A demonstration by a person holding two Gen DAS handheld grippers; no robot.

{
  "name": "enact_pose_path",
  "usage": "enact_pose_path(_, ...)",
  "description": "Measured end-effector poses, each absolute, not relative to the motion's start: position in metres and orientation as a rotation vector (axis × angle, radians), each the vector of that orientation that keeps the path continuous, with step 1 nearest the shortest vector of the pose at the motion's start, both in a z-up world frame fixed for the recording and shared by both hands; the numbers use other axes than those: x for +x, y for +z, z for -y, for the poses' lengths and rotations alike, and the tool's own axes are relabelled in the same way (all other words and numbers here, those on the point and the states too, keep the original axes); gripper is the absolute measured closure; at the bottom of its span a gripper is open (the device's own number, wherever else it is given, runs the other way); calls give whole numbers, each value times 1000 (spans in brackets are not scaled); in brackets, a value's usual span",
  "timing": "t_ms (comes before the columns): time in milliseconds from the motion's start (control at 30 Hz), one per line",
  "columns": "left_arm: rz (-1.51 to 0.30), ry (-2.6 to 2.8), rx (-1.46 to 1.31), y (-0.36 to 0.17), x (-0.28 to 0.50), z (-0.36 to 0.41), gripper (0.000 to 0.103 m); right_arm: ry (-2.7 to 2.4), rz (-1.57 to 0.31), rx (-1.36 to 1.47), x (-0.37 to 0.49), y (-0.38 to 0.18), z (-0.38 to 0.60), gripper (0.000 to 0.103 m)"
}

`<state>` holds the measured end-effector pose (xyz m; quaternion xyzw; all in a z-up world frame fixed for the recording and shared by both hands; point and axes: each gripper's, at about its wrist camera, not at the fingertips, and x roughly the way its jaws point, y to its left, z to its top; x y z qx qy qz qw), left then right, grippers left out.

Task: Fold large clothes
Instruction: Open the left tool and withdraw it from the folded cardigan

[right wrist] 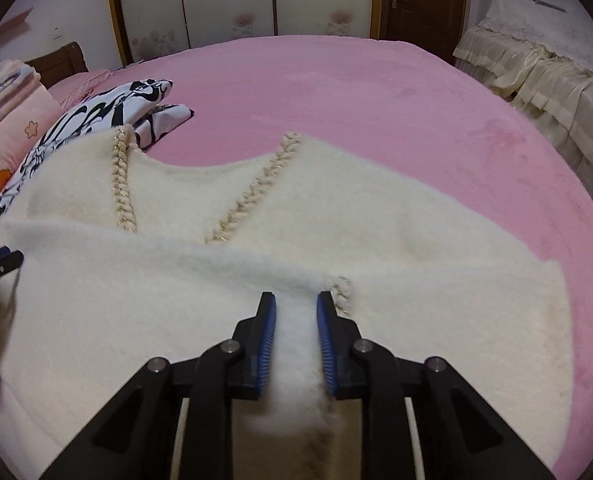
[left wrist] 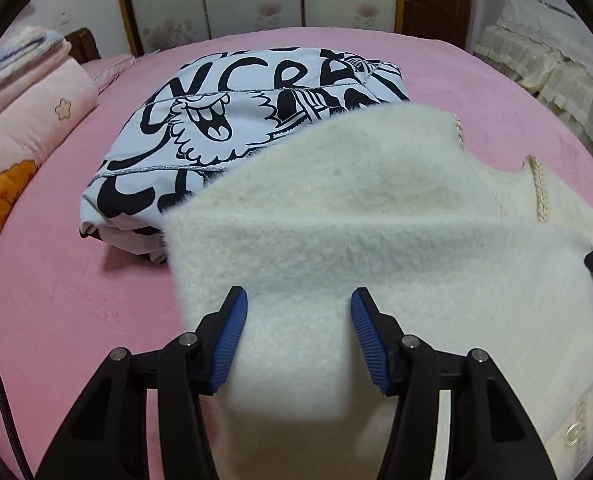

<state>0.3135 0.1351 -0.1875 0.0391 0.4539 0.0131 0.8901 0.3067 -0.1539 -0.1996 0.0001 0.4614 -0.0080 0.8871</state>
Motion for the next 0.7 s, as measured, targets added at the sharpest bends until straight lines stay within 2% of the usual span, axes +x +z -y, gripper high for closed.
enact_pose_path(233, -967, 36, 81, -184, 311, -137, 48, -61, -975, 34, 293, -199, 166, 80)
enact_pose_path(367, -995, 36, 79, -179, 310, -136, 40, -69, -999, 85, 292, -195, 171, 79)
enact_pose_path(500, -1035, -7, 6, -170, 302, -137, 28, -70, -1002, 97, 286, -185, 170, 79)
enact_pose_path(600, -1078, -35, -50, -163, 297, -137, 27, -52, -1015, 136, 281, -179, 170, 71)
enact_pose_path(700, -1060, -34, -51, -152, 288, -133, 27, -50, -1018, 178, 276, -173, 171, 70)
